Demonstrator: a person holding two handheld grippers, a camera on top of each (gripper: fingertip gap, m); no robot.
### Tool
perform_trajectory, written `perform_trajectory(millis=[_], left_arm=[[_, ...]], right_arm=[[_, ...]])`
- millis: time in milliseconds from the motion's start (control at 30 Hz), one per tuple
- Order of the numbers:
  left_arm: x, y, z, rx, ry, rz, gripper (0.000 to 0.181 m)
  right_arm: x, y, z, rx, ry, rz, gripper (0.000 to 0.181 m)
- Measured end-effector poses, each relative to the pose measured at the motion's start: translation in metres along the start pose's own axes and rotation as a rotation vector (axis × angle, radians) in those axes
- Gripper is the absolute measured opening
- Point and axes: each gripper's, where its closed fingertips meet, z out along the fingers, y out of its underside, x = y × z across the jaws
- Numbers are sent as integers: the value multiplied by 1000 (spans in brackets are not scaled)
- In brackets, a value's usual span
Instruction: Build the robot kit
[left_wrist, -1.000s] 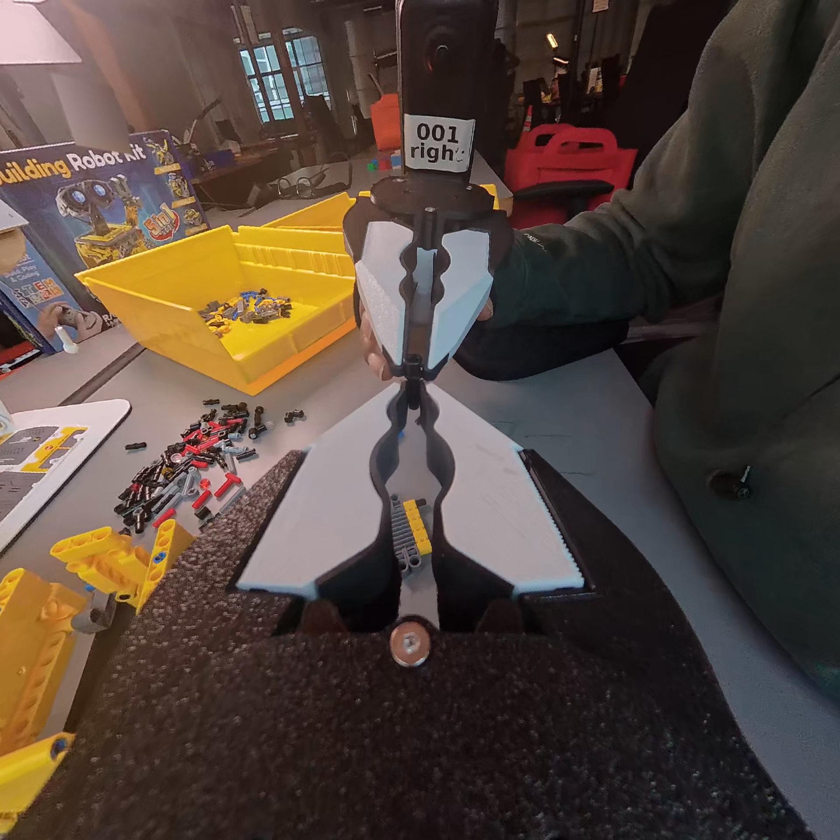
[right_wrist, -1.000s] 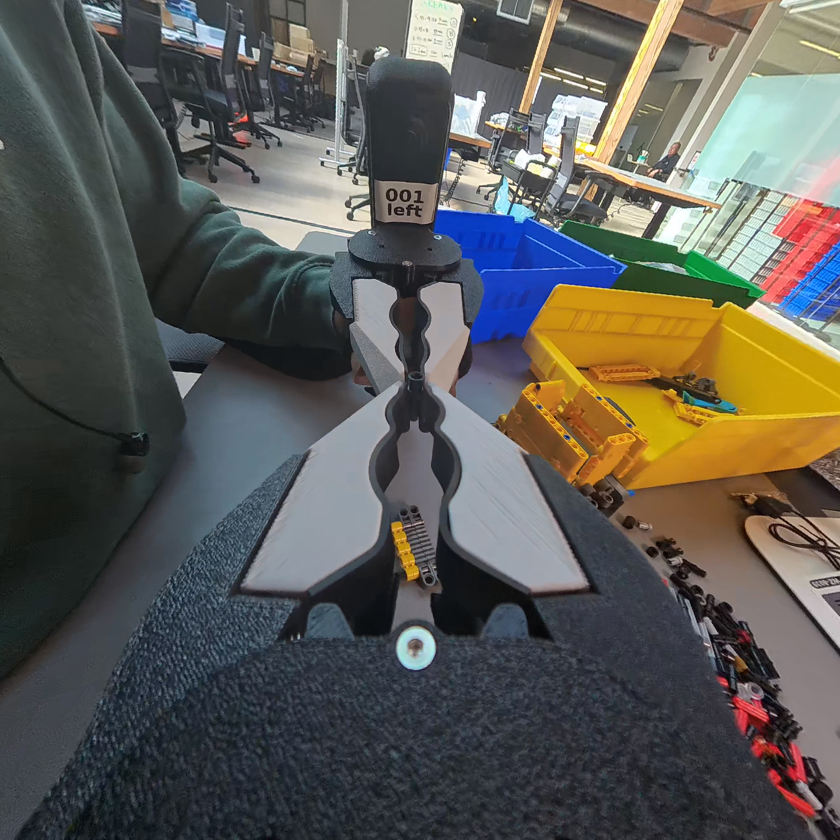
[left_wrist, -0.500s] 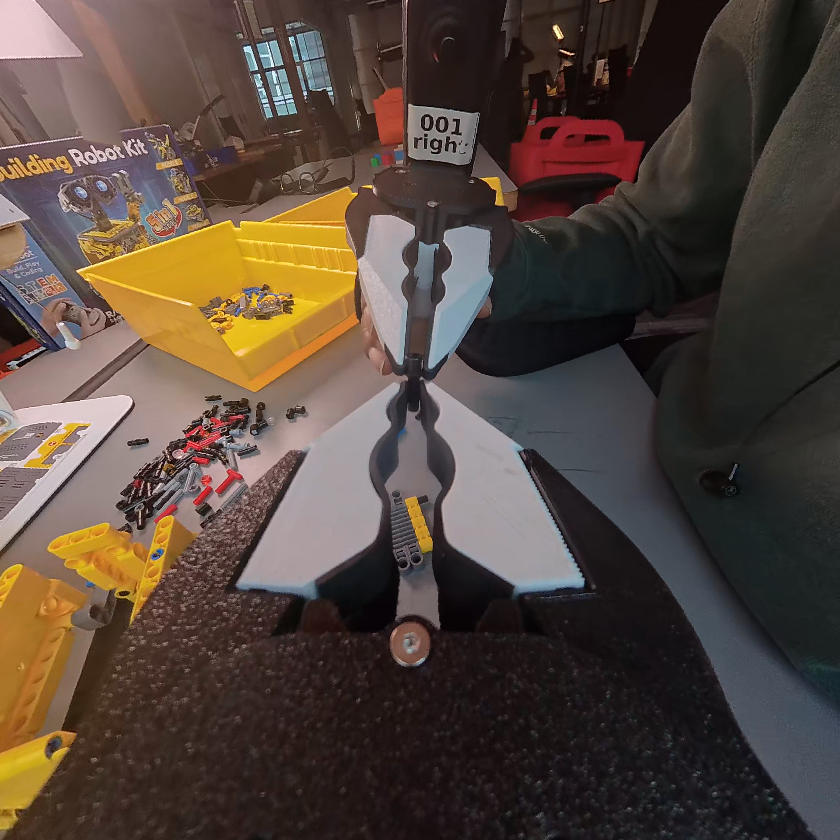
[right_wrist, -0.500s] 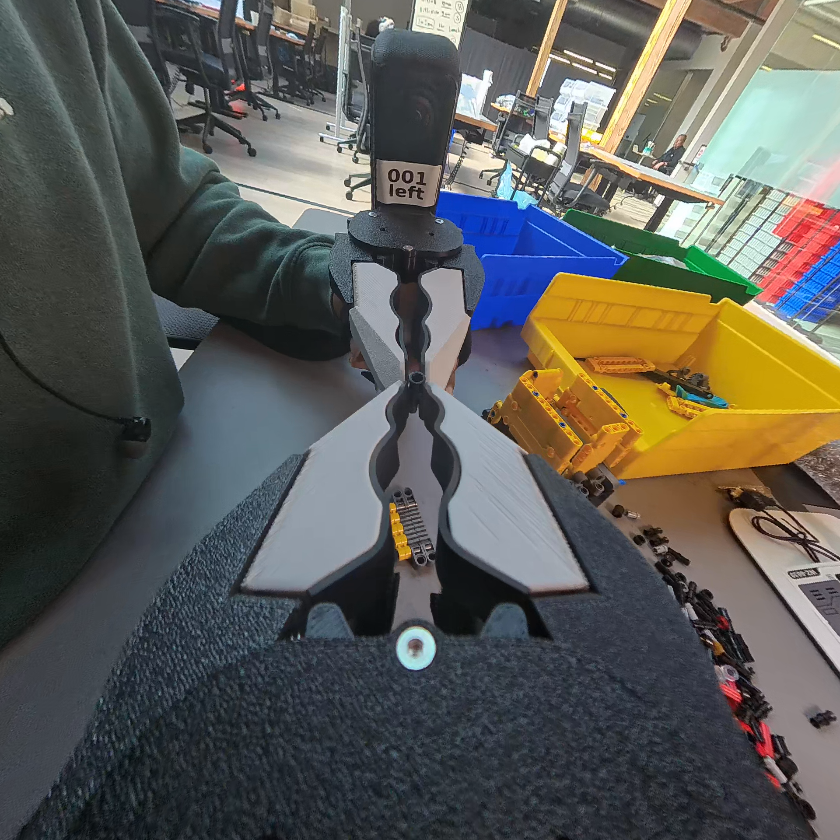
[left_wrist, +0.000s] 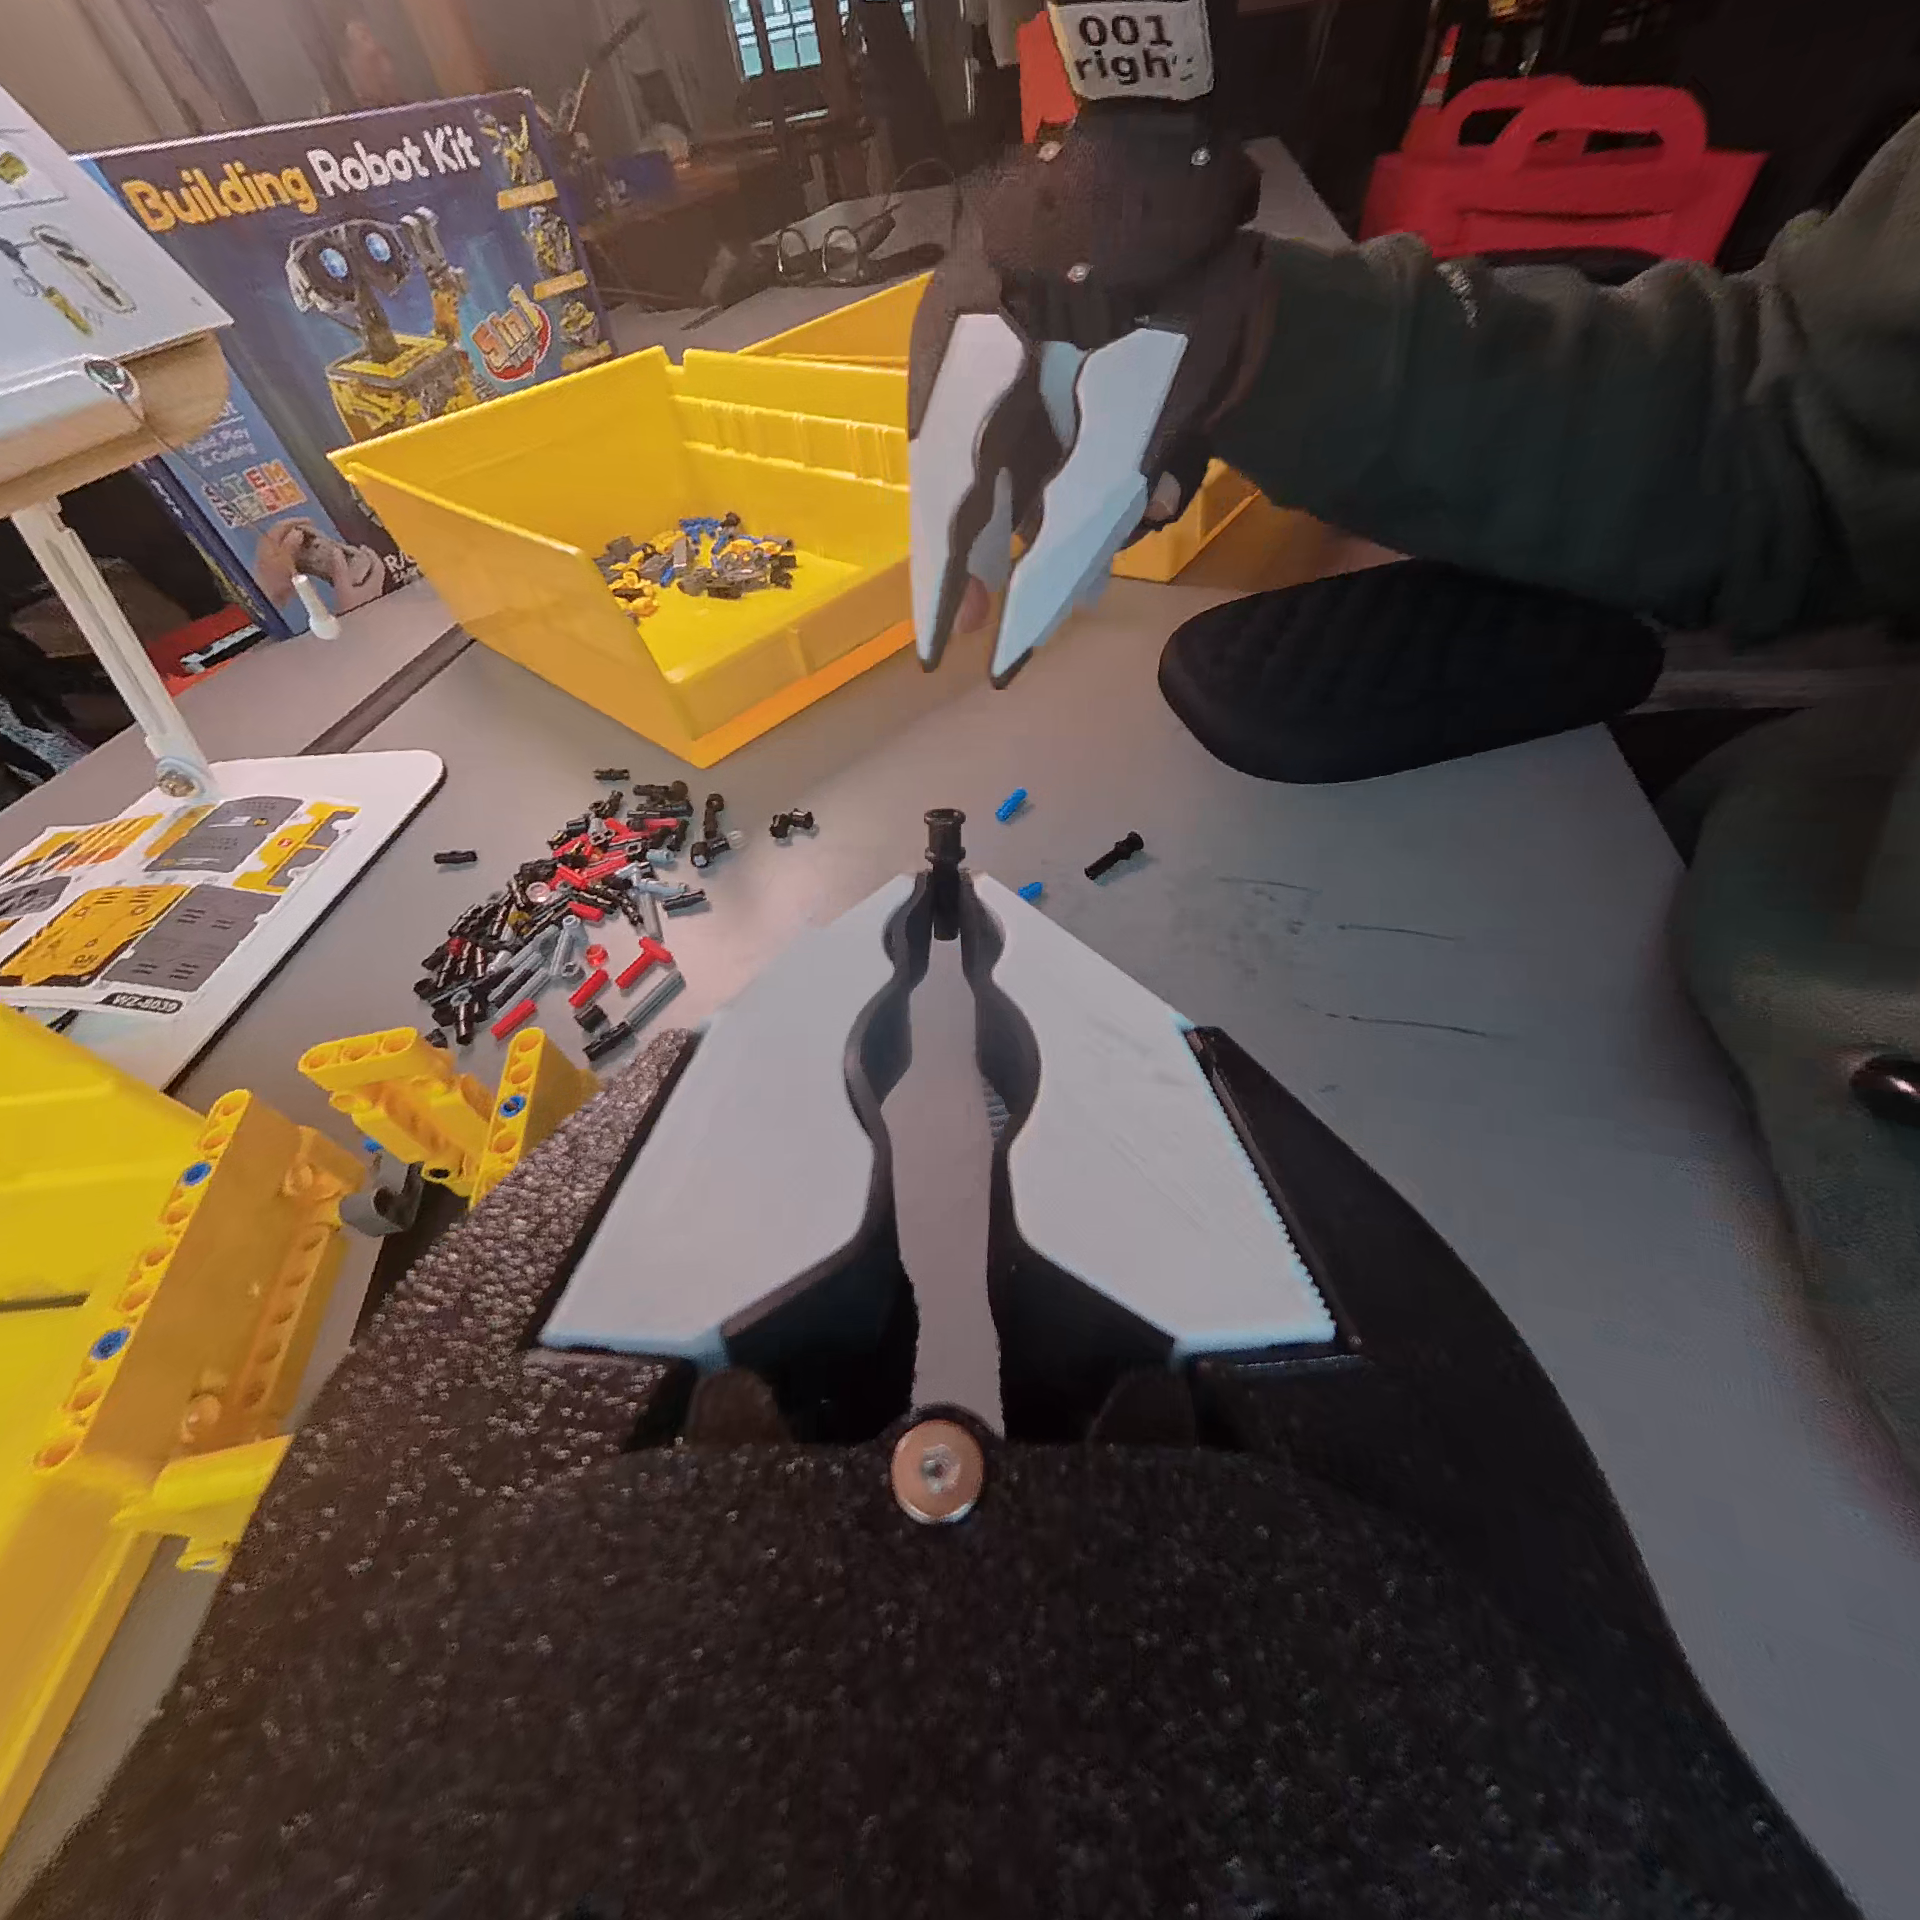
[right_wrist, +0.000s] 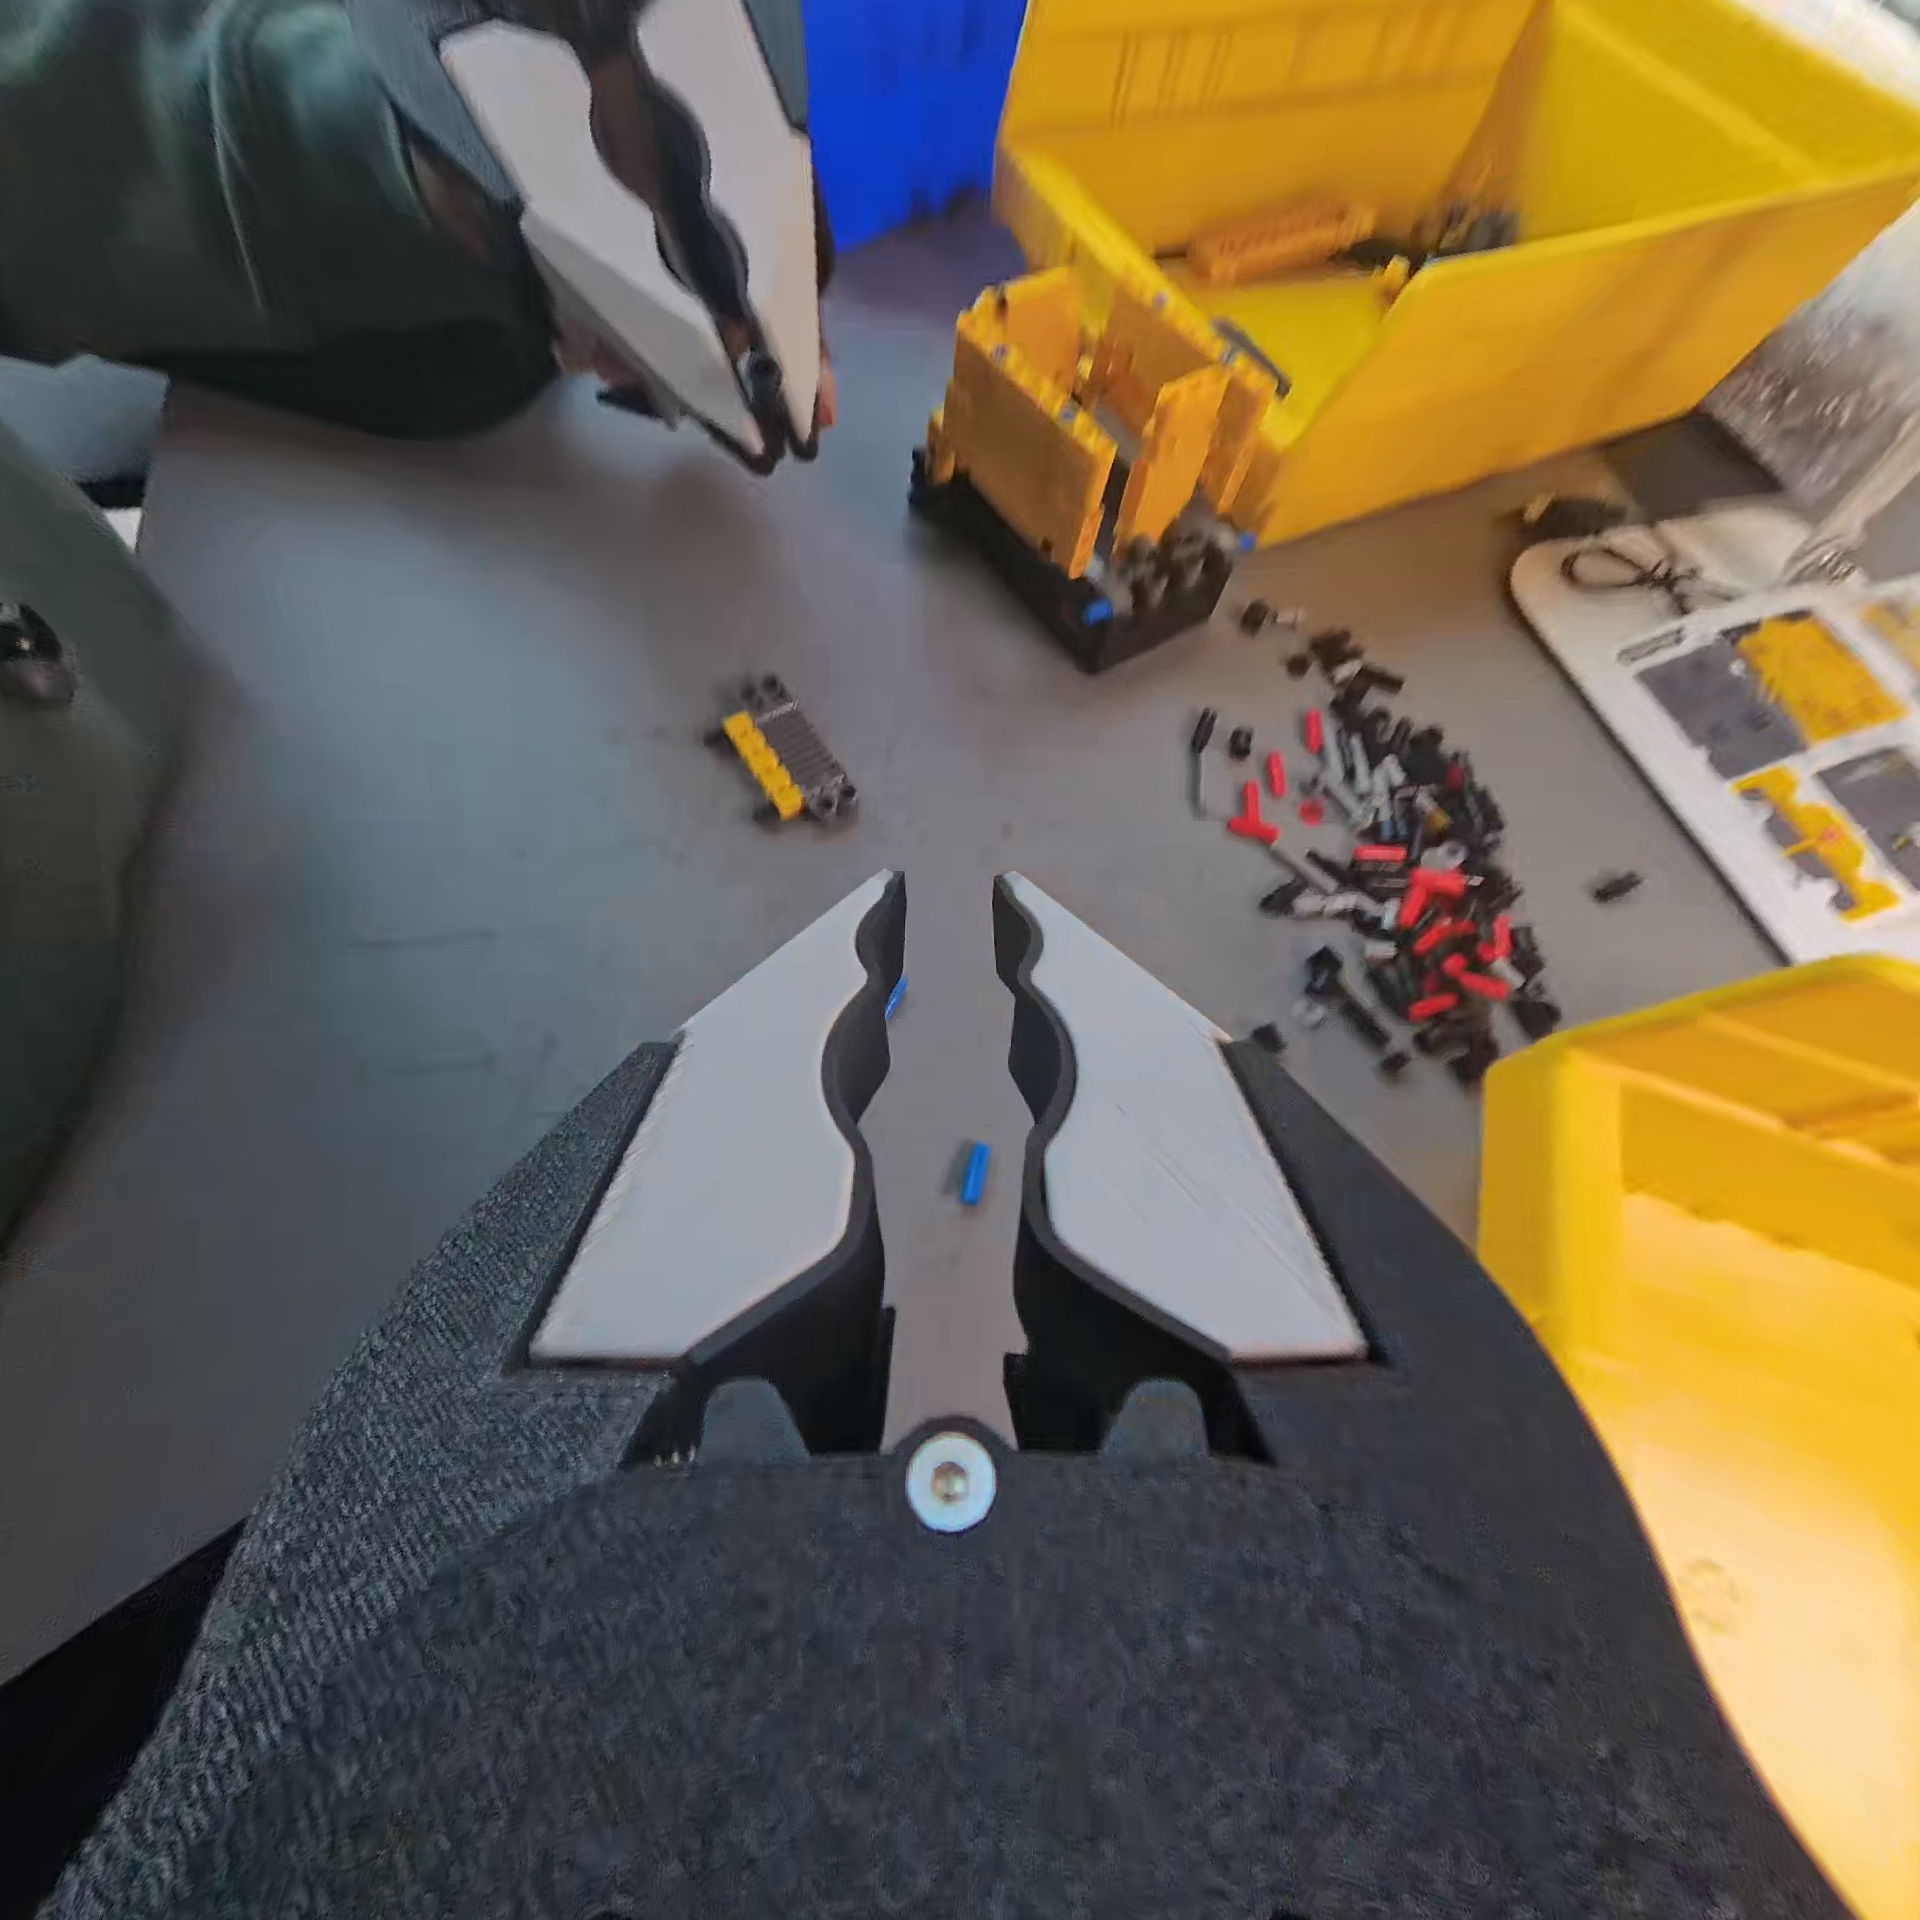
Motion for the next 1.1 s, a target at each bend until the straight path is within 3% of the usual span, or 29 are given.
perform_trajectory(millis=[200,767,900,1100], left_arm=[[1,10,7,-69,-23,20,3],[9,22,14,-137,2,12,3],[8,22,14,-138,3,1,3],[12,22,15,-141,13,7,3]], right_arm=[[-16,61,18,-249,27,103,11],[-25,57,55,-472,-56,48,7],[-48,57,51,-487,-149,2,7],[-44,67,30,-518,-85,56,7]])
